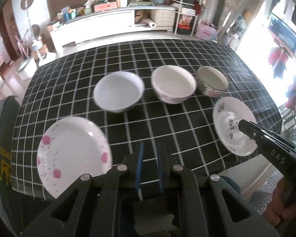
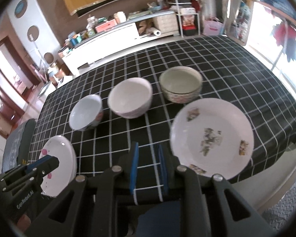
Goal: Organize plates and bowls
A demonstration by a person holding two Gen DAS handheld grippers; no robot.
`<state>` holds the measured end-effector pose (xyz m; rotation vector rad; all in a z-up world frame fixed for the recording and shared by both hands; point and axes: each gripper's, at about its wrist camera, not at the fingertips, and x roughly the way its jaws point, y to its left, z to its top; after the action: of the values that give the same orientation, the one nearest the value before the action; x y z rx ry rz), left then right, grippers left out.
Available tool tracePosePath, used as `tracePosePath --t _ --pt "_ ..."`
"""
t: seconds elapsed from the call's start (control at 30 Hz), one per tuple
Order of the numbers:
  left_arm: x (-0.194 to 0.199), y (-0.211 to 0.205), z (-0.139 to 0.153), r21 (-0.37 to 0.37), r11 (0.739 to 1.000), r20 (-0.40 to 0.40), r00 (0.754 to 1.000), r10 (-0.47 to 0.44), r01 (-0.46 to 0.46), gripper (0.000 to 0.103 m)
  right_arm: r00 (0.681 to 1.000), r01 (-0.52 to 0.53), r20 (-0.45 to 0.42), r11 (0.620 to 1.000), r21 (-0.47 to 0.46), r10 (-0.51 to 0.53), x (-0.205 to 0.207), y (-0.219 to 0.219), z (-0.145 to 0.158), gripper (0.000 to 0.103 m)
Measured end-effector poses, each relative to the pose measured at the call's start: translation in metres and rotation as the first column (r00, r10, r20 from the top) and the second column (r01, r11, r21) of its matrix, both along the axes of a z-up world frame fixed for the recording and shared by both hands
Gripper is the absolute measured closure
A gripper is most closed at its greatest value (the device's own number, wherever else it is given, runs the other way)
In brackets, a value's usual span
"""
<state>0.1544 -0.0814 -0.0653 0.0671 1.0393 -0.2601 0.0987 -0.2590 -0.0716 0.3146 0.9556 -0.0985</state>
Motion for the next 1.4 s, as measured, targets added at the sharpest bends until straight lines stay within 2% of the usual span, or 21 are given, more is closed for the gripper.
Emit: tracePosePath --t 0.67,0.83,0.97,1.1,1.4 --pt "0.034 -0.107 -0.032 0.016 0.987 -0.059 0.985 -0.161 0.162 0.092 0.978 0.202 -0.059 0.979 0.023 -0.200 -0.009 -0.098 -0.033 0.078" --pt "0.041 -0.123 -0.050 0.011 0.983 -0.099 0.978 -0.181 0.183 0.089 0.973 0.223 -0.073 0.974 0.040 -0.220 -0.007 -0.117 -0.044 0.073" --pt "0.046 -0.135 -0.063 0.025 0.980 -0.120 0.974 -0.193 0.197 0.089 0.968 0.240 -0.080 0.971 0.019 -0.238 -0.006 -0.129 -0.050 0.066" --pt "0.053 -0.145 -0.068 0.011 0.979 -0.125 0.971 -0.202 0.205 0.082 0.965 0.249 -0.088 0.968 0.012 -0.247 -0.004 -0.137 -0.057 0.058" --pt "0.063 -0.167 -0.084 0.019 0.971 -0.153 0.961 -0.231 0.237 0.075 0.957 0.274 -0.103 0.961 0.017 -0.271 -0.005 -0.155 -0.069 0.052"
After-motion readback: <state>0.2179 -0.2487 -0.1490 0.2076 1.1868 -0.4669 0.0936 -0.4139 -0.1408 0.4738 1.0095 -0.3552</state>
